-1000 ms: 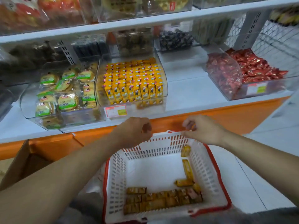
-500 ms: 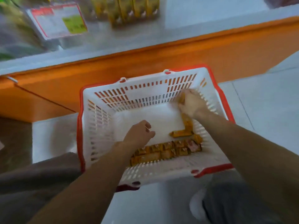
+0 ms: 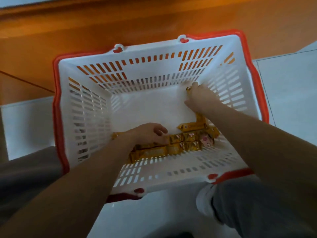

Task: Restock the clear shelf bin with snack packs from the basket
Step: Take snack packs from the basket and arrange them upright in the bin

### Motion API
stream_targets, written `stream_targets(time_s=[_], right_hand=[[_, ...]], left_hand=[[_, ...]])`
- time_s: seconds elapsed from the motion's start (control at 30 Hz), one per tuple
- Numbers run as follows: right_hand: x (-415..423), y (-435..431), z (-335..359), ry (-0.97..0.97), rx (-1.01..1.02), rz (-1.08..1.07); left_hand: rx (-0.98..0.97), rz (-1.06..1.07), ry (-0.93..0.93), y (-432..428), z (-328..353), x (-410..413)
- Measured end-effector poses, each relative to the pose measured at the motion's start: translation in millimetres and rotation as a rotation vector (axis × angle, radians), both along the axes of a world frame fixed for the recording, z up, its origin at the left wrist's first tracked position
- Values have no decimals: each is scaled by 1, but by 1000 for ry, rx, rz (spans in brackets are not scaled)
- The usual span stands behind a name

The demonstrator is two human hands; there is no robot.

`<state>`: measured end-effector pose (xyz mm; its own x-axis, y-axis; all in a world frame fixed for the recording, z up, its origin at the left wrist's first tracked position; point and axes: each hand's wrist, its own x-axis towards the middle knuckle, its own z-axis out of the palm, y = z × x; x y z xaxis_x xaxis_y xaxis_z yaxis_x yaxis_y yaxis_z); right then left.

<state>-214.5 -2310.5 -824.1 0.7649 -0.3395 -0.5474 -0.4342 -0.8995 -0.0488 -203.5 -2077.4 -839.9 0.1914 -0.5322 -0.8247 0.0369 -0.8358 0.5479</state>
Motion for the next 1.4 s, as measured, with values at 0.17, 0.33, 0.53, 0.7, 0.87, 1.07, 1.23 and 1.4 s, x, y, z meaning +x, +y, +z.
stream_targets(time_s=[0.17,0.33,0.53,0.7,0.87,1.07,1.23,1.4], right_hand=[[-5,0,-3,-58,75,-49],[-26,-2,1,89,224,-205],[-38,3,-2,100,329,-122],[-37,3,-12,82,288,-115],[-33,2,-15,86,310,-142],[-29,-1,-14,40,428,-250],[-30,1,-15,25,487,-255],[-28,3,-11,13,523,-261]], left_hand=[[-41,-23,19,3,-4,-2],[-44,36,-91,7,-8,0],[-24,62,-164,7,-14,-3],[-38,81,-43,1,-19,-8],[-65,-9,-76,-1,-24,-10],[-40,58,-51,0,-26,-6],[38,-16,-3,-4,-23,-6],[49,1,44,-8,-15,-6]])
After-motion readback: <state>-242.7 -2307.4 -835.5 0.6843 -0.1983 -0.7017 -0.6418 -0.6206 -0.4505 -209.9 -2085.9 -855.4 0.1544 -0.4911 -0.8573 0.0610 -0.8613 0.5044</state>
